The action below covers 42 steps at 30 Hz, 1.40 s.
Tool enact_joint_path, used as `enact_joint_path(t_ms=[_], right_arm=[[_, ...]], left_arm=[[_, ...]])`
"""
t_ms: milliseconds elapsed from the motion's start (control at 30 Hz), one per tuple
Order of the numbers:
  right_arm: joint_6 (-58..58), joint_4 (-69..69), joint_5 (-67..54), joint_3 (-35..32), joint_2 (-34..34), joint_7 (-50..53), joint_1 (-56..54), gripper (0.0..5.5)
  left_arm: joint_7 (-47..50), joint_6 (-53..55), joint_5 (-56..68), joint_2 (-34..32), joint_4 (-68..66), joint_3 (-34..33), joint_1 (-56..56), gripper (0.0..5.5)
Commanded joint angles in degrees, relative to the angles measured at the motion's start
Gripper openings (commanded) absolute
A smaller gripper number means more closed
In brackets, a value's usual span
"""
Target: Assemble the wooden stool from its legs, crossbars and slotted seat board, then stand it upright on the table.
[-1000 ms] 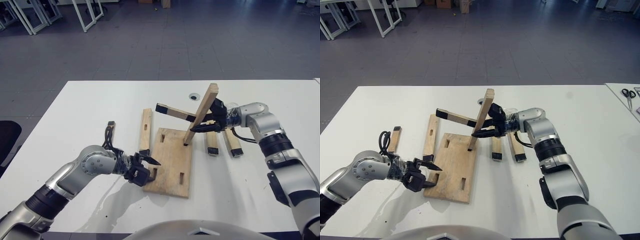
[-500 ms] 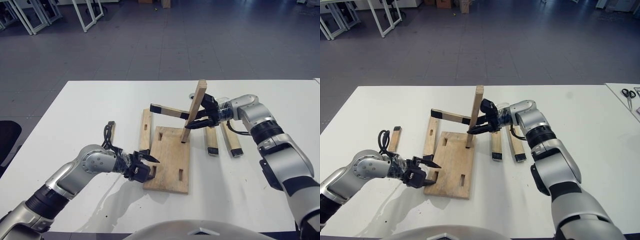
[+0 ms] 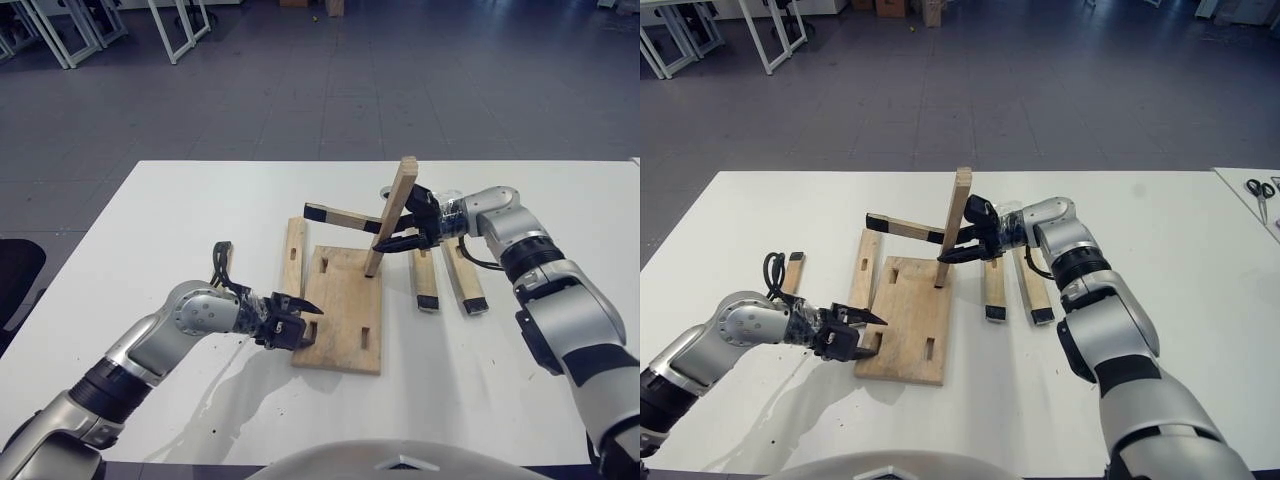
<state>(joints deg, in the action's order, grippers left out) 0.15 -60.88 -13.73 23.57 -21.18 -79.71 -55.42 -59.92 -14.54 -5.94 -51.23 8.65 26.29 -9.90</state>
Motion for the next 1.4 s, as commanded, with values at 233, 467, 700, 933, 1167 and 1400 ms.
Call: enact_joint_path(t_ms=[233, 467, 700, 933, 1167, 1400], right_arm=[[7.5, -5.7, 9.6, 3.0, -3.7, 4.9, 7.0, 2.02], [8.9, -6.4, 9.1, 1.9, -3.7, 4.9, 4.2, 2.02], [7.8, -3.6, 6.6, -1.6, -2.3, 6.3, 3.6, 2.02], [7.7, -1.1, 8.2, -5.7, -2.6, 6.4, 4.4, 3.37], [9.7, 8.6, 13.5, -9.2, -10.6, 15.6, 7.2, 4.22], [14.3, 22.2, 4.5, -27.8, -9.6, 37.6, -2.0, 4.22]], left_arm=[[-2.7, 2.9, -7.2, 1.8, -3.6, 6.5, 2.8, 2.75], [-2.9, 2.7, -7.7, 2.0, -3.5, 6.6, 2.9, 2.75], [-1.9, 2.7, -8.7, 3.4, -3.4, 7.3, 3.2, 2.75], [-2.1, 2.9, -9.0, 3.6, -3.3, 6.9, 3.7, 2.75], [-2.0, 3.0, -9.1, 3.3, -2.9, 7.0, 4.4, 2.75], [-1.9, 4.6, -9.9, 2.8, -1.8, 7.2, 5.6, 2.75]])
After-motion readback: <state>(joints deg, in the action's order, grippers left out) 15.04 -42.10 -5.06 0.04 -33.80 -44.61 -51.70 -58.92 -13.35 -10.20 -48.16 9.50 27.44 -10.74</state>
